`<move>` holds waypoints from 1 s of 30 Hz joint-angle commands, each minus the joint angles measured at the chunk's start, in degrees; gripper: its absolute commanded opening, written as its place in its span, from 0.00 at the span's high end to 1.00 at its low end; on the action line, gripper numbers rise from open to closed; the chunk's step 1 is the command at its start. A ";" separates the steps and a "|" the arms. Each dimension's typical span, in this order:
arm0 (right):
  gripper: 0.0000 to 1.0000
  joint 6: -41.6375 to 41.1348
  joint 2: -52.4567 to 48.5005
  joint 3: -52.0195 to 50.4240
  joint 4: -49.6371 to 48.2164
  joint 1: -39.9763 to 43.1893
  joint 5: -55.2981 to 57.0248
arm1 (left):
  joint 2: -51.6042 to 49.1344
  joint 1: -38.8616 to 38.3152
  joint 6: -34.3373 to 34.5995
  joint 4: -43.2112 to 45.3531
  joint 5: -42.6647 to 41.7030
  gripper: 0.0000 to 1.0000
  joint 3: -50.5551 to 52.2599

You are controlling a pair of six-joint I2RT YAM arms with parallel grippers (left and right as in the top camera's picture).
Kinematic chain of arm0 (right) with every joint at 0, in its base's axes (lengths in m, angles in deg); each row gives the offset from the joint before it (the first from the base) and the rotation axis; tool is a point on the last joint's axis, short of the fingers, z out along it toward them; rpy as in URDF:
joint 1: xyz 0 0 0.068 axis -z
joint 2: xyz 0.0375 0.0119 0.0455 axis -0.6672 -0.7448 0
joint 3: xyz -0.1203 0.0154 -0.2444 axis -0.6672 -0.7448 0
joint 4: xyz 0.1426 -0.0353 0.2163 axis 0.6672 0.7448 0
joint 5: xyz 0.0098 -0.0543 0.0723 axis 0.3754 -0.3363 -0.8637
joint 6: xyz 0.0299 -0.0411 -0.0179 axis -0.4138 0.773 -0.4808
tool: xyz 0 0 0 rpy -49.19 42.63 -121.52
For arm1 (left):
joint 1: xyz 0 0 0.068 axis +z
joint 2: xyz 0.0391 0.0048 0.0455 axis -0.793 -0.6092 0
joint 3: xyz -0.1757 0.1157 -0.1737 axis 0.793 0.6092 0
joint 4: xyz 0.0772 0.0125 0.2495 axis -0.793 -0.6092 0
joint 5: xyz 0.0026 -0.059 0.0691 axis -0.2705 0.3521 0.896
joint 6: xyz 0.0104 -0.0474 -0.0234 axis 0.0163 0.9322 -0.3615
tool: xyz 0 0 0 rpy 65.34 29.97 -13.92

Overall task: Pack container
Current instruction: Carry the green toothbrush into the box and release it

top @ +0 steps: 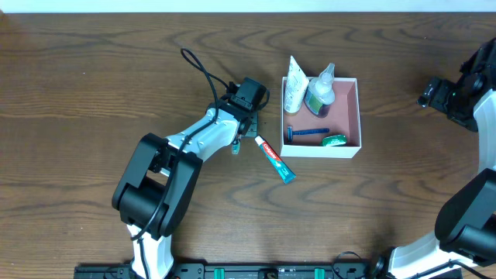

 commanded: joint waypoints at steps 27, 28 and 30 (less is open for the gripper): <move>0.01 -0.57 -0.42 -0.11 -0.02 0.24 0.31 | 24.76 -20.44 -25.27 19.39 0.13 0.94 -0.20; 0.01 -0.57 -0.42 -0.11 -0.02 0.24 0.31 | 23.10 -20.44 -26.43 20.68 0.13 0.94 -0.20; 0.01 -0.57 -0.42 -0.11 -0.02 0.24 0.31 | 20.48 -20.44 -27.78 22.71 0.11 0.94 -0.20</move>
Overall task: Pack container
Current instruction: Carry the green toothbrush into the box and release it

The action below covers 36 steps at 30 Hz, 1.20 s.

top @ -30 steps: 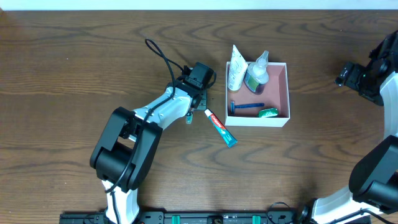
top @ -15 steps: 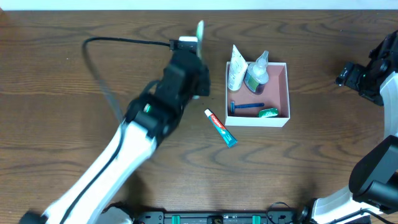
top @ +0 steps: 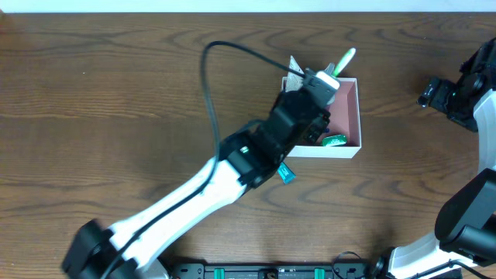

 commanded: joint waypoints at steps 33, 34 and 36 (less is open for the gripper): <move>0.01 -0.57 -0.42 -0.11 -0.04 0.24 0.28 | -5.03 0.02 -4.94 3.65 0.50 0.33 -0.02; 0.01 -0.57 -0.42 -0.11 -0.04 0.24 0.28 | -3.04 0.02 -4.94 2.34 0.52 0.32 -0.02; 0.01 -0.57 -0.42 -0.11 -0.04 0.24 0.28 | 2.21 0.02 -4.96 -2.19 0.52 0.25 -0.02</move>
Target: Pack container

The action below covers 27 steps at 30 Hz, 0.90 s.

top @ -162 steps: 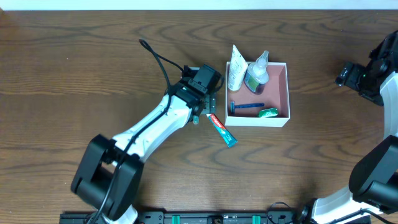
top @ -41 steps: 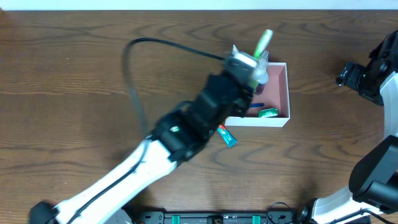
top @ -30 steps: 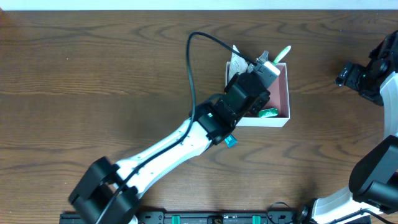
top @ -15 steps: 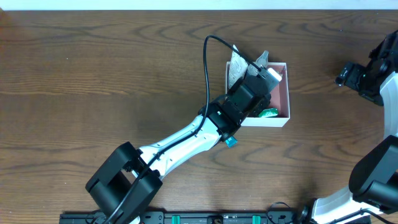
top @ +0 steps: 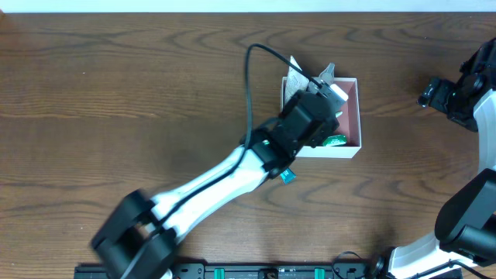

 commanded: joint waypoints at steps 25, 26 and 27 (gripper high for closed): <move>0.01 -0.57 -0.42 -0.11 -0.02 0.24 0.31 | 27.96 6.58 68.28 -53.48 14.71 0.02 -0.09; 0.01 -0.57 -0.42 -0.11 -0.02 0.24 0.31 | 26.77 6.58 68.26 -53.51 13.25 0.02 -0.07; 0.01 -0.57 -0.42 -0.11 -0.02 0.24 0.31 | 25.59 6.58 68.28 -53.42 13.25 0.02 -0.07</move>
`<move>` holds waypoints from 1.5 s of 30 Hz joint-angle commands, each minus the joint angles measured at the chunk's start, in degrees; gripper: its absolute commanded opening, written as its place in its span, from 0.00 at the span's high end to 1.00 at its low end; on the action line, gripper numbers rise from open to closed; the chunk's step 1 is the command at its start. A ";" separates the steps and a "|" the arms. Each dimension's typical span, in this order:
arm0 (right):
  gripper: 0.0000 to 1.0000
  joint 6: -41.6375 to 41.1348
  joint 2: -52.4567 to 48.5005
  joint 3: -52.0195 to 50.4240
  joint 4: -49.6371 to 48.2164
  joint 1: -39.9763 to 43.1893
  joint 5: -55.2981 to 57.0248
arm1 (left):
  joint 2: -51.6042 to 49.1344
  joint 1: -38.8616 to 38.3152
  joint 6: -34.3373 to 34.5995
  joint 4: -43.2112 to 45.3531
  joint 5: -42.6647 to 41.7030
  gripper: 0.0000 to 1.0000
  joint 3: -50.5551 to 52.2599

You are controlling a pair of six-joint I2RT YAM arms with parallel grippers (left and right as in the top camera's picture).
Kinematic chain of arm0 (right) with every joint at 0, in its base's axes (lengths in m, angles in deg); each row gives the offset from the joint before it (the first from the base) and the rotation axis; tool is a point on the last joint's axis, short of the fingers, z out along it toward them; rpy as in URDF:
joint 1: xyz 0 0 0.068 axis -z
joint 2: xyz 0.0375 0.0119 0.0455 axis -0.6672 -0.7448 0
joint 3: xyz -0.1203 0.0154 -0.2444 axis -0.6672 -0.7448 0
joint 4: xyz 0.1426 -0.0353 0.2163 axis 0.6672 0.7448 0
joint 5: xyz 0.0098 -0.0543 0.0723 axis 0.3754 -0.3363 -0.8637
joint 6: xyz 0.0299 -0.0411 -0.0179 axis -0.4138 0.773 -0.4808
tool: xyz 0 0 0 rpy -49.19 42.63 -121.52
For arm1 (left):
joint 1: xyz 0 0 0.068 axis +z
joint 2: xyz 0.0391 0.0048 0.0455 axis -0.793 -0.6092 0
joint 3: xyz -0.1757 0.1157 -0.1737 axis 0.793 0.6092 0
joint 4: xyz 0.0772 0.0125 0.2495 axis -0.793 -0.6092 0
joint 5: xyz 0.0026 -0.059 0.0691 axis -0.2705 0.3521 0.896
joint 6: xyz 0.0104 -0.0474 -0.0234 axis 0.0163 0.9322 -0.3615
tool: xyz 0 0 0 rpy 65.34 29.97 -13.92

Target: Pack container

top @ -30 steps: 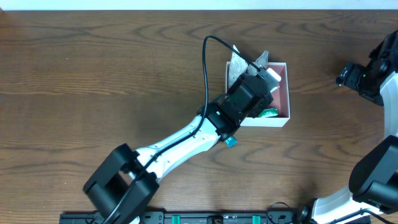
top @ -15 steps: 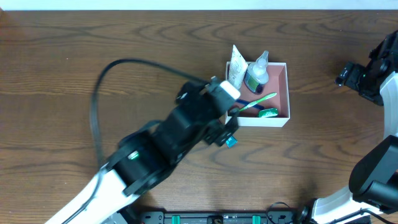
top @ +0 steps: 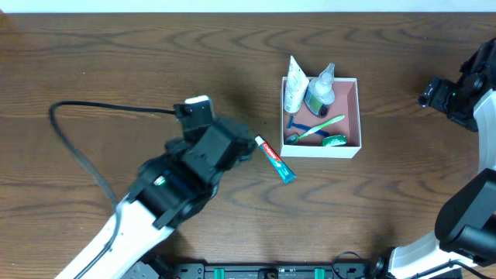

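Note:
The white container (top: 357, 116) with a pink floor stands right of centre. Inside it are a white tube (top: 293, 87), a clear bottle (top: 319, 89), a blue razor (top: 297, 122), a green toothbrush (top: 316, 129) lying slantwise, and a small green floss case (top: 334, 140). A red-and-white toothpaste tube (top: 275, 159) lies on the table just left of the box's front corner. My left gripper (top: 245, 149) points at that tube from the left; the wrist covers its fingers. My right gripper (top: 435, 93) hangs at the far right edge, away from everything.
The left arm's black cable (top: 101, 110) loops across the table's left half. The dark wooden table (top: 116, 62) stretches around the box. The right arm's base (top: 465, 225) stands at the lower right.
The left arm has drawn back from over the container to the table left of the toothpaste. The green toothbrush now lies in the box, free of the gripper.
First the left gripper was low on the table beside the toothpaste. Then it was above the container holding a green toothbrush, then lower over the box. Now the toothbrush rests inside and the arm is back to the left. The right arm stayed still.

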 commanded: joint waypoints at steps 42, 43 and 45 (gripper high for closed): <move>0.01 -0.57 -0.42 -0.11 -0.02 0.24 0.28 | -33.03 5.07 25.35 14.58 -18.56 0.02 0.00; 0.01 -0.57 -0.42 -0.11 -0.02 0.24 0.28 | -33.42 5.07 25.33 14.73 -19.17 0.02 0.00; 0.01 -0.57 -0.42 -0.11 -0.02 0.24 0.28 | -34.21 5.07 25.33 14.91 -19.80 0.02 0.00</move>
